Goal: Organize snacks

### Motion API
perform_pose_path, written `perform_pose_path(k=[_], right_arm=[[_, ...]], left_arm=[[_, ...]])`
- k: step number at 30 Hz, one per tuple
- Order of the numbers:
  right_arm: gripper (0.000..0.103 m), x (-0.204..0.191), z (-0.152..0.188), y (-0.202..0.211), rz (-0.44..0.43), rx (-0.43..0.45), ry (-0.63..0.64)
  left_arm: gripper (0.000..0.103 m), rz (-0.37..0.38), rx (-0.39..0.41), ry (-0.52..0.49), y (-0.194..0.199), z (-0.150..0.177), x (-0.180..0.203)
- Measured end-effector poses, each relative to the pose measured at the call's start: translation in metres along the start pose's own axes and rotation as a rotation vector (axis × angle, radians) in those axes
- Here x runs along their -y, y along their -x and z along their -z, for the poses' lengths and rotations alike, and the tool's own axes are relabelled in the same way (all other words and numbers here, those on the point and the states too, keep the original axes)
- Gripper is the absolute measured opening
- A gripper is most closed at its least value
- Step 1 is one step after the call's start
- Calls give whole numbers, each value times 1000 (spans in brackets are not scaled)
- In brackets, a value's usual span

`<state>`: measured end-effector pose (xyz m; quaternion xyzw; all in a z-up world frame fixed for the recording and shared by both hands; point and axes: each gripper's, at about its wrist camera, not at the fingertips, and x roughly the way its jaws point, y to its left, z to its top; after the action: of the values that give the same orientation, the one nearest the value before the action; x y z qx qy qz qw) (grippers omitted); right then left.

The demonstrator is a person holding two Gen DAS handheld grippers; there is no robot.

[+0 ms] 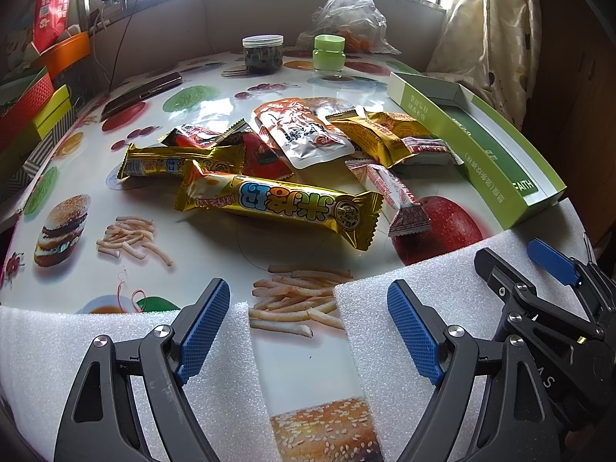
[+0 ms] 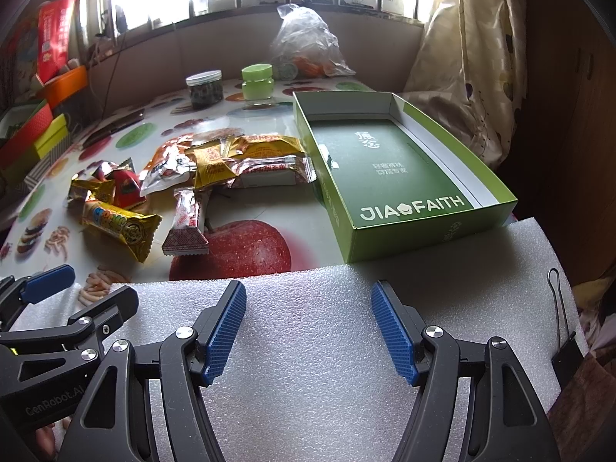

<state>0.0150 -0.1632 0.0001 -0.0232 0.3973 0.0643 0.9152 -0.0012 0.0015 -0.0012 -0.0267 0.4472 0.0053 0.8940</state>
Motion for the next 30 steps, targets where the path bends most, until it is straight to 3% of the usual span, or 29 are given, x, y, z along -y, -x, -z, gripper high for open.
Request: perform_pose_path(k=[13,18,23,30], right_arm=[[68,0,-1,-1,0,-2,3],[68,-1,-4,0,-5,-18,12],[68,-7,-16,2,-81,15,34],[67,-23,-38,-12,-183,-24,46]], left_arm=[[84,2,-16,3,-2,-2,0],[84,63,-31,48,4,-6,-12],[84,66,-17,124,12,-14,-33],[84,100,-29,251,11,-32,-57]])
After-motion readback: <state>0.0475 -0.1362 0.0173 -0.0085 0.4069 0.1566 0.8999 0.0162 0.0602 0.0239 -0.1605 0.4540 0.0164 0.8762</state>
